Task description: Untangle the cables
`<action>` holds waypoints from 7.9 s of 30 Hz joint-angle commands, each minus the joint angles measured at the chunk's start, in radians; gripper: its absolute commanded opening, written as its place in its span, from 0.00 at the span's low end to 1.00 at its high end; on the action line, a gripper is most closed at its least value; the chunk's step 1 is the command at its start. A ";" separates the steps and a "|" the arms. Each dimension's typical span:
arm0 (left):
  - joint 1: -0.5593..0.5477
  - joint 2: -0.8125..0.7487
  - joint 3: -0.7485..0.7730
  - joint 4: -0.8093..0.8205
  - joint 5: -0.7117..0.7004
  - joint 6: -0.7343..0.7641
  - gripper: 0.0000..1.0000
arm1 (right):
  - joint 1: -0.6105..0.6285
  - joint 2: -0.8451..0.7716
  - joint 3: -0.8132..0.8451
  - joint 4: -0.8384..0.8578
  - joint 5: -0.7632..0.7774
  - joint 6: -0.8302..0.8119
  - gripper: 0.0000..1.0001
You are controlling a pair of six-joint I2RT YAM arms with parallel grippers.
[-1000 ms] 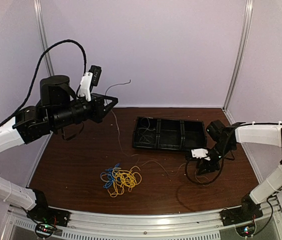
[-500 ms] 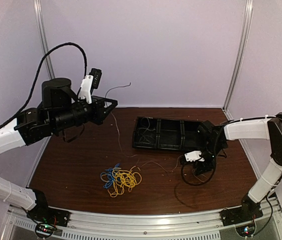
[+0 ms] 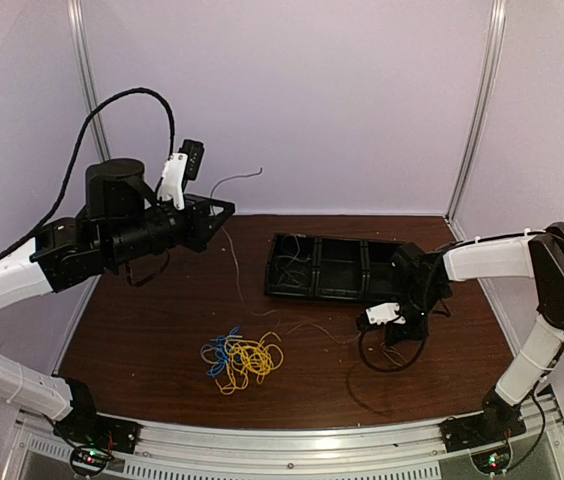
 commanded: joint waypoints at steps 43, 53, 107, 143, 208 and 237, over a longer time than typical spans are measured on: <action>-0.143 0.587 0.184 0.586 0.618 0.000 0.43 | -0.060 -0.451 0.296 -0.242 -0.729 0.382 0.00; -0.144 0.633 0.220 0.535 0.651 -0.002 0.42 | -0.060 -0.437 0.297 -0.214 -0.750 0.417 0.00; -0.086 0.820 0.267 0.771 0.519 -0.651 0.39 | 0.073 -0.487 0.255 0.073 0.067 0.571 0.00; -0.088 0.447 -0.144 0.803 0.274 -0.291 0.17 | -0.067 -0.418 0.257 0.043 -0.258 0.723 0.00; -0.188 0.625 0.120 0.607 0.282 -0.105 0.00 | -0.088 -0.410 0.235 0.131 -0.145 0.888 0.00; -0.207 0.806 0.359 0.515 0.035 -0.047 0.78 | -0.097 -0.394 0.275 0.095 -0.285 0.939 0.00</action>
